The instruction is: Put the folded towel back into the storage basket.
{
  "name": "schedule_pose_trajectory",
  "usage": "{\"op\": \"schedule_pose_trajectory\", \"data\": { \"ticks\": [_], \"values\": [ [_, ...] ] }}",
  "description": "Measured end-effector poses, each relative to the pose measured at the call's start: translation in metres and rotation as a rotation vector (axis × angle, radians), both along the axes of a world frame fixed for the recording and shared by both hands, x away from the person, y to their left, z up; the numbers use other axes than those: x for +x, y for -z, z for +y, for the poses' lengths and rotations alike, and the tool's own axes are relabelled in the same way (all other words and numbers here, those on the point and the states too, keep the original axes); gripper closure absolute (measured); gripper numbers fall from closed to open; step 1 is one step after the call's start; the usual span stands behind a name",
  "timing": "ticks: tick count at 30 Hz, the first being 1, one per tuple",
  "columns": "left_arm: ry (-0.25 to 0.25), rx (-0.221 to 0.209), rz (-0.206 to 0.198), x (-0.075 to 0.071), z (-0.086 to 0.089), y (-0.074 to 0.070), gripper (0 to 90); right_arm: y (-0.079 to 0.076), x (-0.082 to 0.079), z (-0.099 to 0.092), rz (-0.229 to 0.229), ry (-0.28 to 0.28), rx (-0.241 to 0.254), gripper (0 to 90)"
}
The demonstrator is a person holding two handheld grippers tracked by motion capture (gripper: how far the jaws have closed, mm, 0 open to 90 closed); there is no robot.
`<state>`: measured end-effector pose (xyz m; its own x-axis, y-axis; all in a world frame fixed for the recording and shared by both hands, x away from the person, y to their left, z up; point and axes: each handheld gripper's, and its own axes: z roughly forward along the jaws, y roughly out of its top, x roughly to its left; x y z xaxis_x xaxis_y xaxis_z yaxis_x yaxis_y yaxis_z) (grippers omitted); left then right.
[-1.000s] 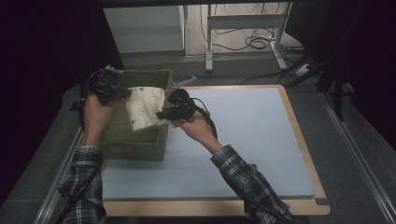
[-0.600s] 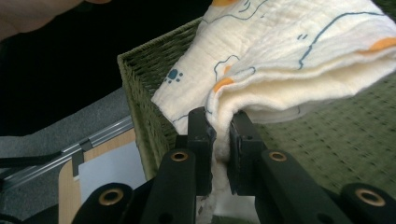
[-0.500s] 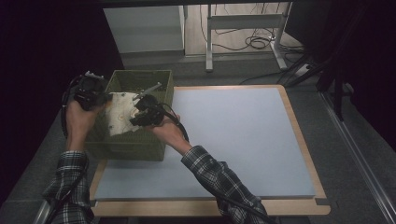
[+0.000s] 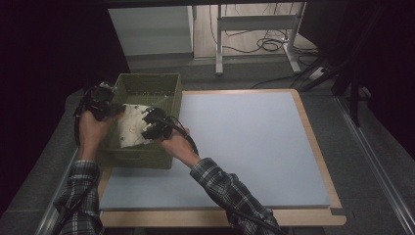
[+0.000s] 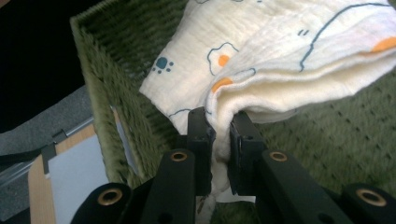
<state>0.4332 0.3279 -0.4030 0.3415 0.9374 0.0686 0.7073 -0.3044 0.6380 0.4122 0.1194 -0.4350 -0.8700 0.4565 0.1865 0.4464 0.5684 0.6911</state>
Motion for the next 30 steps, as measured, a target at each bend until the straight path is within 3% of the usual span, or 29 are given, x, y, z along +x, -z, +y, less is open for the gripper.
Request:
{"op": "schedule_pose_trajectory", "data": {
  "ticks": [7,14,18,30],
  "values": [
    [0.032,-0.001,0.043,0.008,-0.017,0.016,81.1,0.008,-0.005,-0.008,0.033,0.036,-0.027,80.1],
    [0.035,-0.006,0.076,0.011,-0.019,0.03,80.2,0.015,-0.007,-0.007,0.064,0.056,-0.063,77.9],
    [0.014,-0.018,0.068,0.011,-0.017,0.035,68.7,0.013,-0.005,-0.008,0.055,0.047,-0.064,64.9],
    [0.017,-0.053,0.047,0.007,-0.016,0.033,47.1,-0.007,0.003,-0.028,-0.019,0.048,-0.031,53.8]
  ]
}}
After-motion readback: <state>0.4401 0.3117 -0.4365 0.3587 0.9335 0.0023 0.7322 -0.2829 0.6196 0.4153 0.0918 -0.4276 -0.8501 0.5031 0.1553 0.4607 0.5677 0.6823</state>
